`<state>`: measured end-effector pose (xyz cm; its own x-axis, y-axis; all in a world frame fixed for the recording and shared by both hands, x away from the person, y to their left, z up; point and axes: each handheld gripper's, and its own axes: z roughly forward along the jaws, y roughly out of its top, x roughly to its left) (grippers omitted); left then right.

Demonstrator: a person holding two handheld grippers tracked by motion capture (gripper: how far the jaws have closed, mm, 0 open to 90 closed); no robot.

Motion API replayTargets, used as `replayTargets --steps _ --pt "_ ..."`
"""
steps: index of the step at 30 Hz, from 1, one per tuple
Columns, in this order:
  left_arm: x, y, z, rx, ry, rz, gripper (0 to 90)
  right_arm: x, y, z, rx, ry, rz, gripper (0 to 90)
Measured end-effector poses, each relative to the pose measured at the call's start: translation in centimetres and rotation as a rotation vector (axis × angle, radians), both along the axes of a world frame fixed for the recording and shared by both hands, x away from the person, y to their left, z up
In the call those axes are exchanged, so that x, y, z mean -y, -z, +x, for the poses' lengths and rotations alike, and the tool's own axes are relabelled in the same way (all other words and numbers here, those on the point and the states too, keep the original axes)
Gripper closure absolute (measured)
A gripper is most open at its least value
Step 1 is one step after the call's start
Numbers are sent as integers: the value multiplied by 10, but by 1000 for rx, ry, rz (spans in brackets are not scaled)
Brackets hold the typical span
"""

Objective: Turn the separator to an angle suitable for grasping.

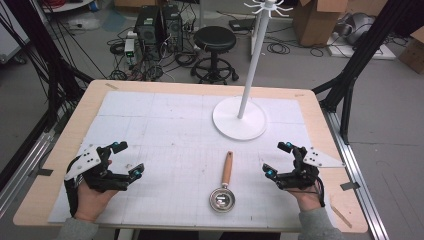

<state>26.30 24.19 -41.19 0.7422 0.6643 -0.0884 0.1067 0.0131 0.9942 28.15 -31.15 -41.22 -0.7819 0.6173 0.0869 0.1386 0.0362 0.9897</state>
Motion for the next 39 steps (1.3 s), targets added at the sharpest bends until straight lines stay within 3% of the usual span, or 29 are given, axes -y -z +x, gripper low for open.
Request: replayTargets --steps 3,7,10,16,20,23,30,35,39 --pt "1 0 1 -2 -8 -6 18 -2 2 1 -13 8 -17 9" --pt "1 1 2 -10 -10 3 18 -1 3 3 -41 12 0 10" --pt "0 2 2 -15 -5 12 18 -1 4 5 -57 0 10 87" --pt "-1 3 -1 -13 -8 34 18 -3 1 7 -71 -30 16 354" --pt "-9 2 -3 -10 -28 -3 18 -6 1 8 -75 -41 -9 549" --pt "-12 4 -3 -17 -37 -6 18 -7 0 9 -81 -52 -21 687" --pt "-13 4 -4 -22 -38 0 18 -15 2 14 -115 -82 -62 897" --pt "-13 5 -5 -25 -33 14 18 -22 5 16 -166 -100 -93 898" --pt "-14 5 -7 -26 -36 17 18 -28 8 19 -176 -105 -125 898"
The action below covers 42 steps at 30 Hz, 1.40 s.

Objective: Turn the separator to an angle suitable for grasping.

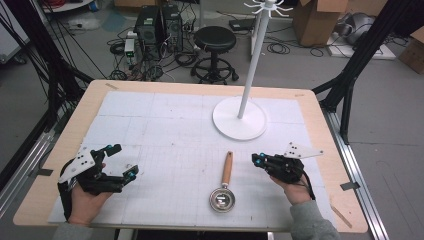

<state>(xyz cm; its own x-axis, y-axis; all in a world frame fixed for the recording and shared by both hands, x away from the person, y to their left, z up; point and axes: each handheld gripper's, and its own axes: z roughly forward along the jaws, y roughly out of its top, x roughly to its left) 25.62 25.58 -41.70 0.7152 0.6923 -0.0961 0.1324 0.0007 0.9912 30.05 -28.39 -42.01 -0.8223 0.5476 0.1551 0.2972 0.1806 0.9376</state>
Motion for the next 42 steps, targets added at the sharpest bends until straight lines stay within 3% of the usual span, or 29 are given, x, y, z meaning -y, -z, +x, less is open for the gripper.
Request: replayTargets --steps 17,28,30,36,39,42 --pt "-2 3 -2 -16 -2 19 18 -18 14 15 -32 -2 -85 898" --pt "-4 4 -3 -24 -7 25 18 -32 26 25 -91 -10 -146 898" --pt "-4 4 -3 -27 -9 27 18 -37 28 26 -97 -21 -179 898" --pt "-4 5 -3 -29 -10 27 18 -37 28 28 -118 -14 -178 898" --pt "-4 5 -3 -31 -10 31 18 -41 28 28 -117 -27 -219 898" --pt "-4 5 -3 -35 -7 32 18 -46 29 30 -145 -35 -259 898"
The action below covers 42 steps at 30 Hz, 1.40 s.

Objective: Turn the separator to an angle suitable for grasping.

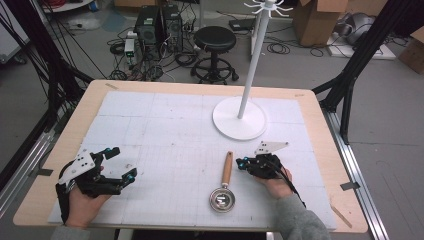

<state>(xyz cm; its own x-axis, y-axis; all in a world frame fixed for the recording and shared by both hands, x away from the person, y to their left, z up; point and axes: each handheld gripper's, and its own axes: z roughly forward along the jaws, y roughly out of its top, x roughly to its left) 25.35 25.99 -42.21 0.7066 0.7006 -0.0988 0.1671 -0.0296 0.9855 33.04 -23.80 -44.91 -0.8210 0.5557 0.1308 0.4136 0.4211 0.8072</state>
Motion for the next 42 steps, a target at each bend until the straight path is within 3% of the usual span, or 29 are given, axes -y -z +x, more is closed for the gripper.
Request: replayTargets --steps 16,17,42 --pt "-1 1 -1 -3 -6 0 18 -13 1 8 -23 -13 -53 900" --pt "-1 1 -1 -3 -7 1 18 -17 2 9 -26 -21 -72 900" --pt "-2 2 -1 -12 -10 0 18 -37 2 12 -31 -47 -72 900"
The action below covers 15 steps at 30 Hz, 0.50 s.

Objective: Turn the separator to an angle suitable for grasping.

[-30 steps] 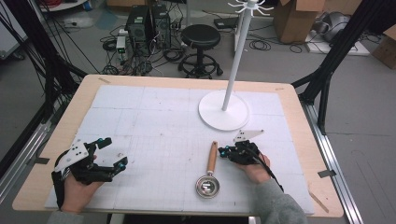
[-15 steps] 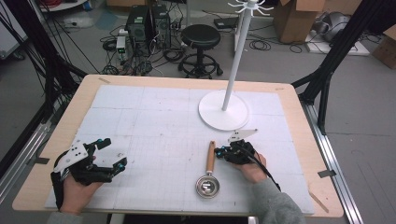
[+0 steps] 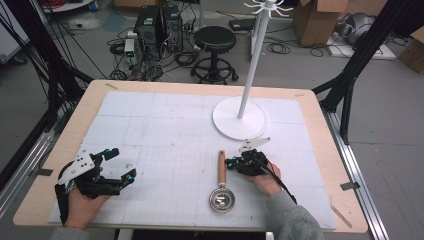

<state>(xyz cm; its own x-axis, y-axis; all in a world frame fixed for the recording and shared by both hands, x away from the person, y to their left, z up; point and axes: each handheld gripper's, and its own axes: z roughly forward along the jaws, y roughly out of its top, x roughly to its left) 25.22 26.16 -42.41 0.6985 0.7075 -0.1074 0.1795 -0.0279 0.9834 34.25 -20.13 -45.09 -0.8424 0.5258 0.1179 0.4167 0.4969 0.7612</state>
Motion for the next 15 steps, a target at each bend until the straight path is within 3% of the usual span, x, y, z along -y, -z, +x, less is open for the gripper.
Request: replayTargets --steps 15 --pt "0 1 0 -3 1 2 18 -21 0 -1 -13 -42 5 900"
